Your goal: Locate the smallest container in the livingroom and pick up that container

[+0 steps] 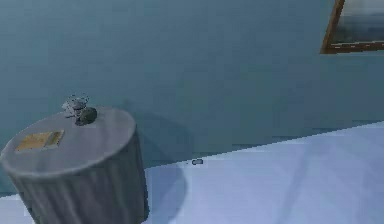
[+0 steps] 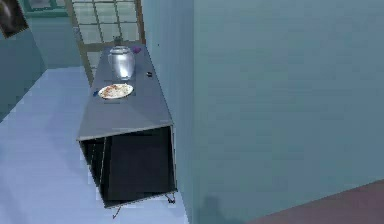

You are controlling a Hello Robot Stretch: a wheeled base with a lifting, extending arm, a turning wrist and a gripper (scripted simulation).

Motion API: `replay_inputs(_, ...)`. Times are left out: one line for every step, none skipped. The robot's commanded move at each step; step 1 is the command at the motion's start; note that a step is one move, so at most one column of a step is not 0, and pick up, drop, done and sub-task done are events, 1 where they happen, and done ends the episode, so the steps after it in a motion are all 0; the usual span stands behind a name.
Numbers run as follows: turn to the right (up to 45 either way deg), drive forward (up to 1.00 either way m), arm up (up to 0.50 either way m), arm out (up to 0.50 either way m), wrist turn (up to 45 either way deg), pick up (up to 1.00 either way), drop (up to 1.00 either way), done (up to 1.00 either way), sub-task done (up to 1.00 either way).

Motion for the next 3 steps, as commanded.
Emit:
replay_inputs(-9.0,0.0,0.0,0.0,0.0,0.0,0.0,0.0,0.0)
replay_inputs(0.0,0.3,0.0,0.0,0.0,0.0,0.0,0.0,0.0)
replay_inputs(45.0,0.0,0.0,0.0,0.0,0.0,0.0,0.0,0.0)
